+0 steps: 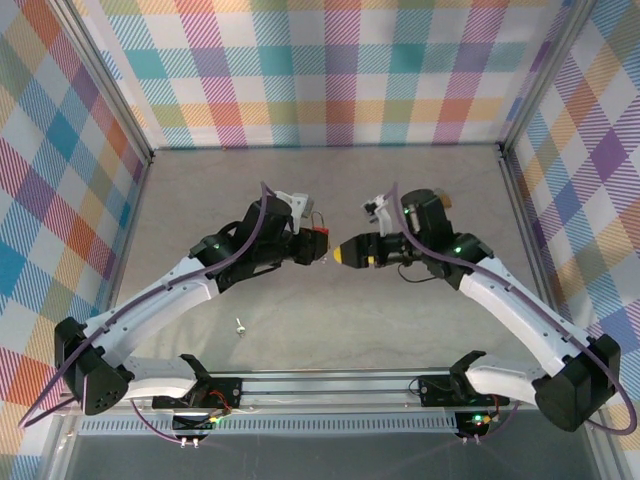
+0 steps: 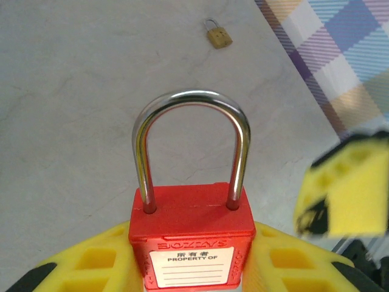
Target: Unlock with the key
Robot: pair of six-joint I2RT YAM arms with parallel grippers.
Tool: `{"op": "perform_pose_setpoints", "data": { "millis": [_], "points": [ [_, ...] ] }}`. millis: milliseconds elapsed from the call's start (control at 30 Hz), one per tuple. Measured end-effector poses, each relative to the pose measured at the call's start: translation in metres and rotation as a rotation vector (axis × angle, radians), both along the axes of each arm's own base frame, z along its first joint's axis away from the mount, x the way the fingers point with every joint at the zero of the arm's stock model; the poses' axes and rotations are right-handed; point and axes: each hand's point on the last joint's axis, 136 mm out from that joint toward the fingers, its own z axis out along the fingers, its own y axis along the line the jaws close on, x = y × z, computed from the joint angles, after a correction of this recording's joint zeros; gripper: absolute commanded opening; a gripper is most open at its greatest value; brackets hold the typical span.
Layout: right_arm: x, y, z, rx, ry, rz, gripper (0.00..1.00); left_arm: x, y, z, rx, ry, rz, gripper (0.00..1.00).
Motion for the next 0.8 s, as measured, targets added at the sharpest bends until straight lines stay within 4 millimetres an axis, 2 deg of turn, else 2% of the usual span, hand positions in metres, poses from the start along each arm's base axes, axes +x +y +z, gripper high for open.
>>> {"op": "perform_pose_setpoints", "data": {
  "millis": [133, 200, 333, 600, 800],
  "points": [
    [-0.012, 0.017, -0.012, -0.078, -0.090, 0.028, 0.63, 0.006, -0.004, 0.009, -0.049, 0.040, 0.053, 0.00],
    [-0.012, 0.020, -0.014, -0.105, -0.134, 0.020, 0.62, 0.008, -0.005, 0.014, -0.071, 0.051, 0.073, 0.00],
    [-0.002, 0.018, -0.020, -0.166, -0.201, -0.025, 0.59, 0.008, -0.005, 0.018, -0.095, 0.076, 0.098, 0.00],
    [0.019, 0.017, -0.045, -0.278, -0.230, -0.081, 0.53, 0.008, -0.005, 0.014, -0.099, 0.109, 0.116, 0.00],
    [0.026, 0.023, -0.043, -0.286, -0.237, -0.082, 0.49, 0.007, -0.006, 0.014, -0.104, 0.115, 0.113, 0.00]
  ]
}}
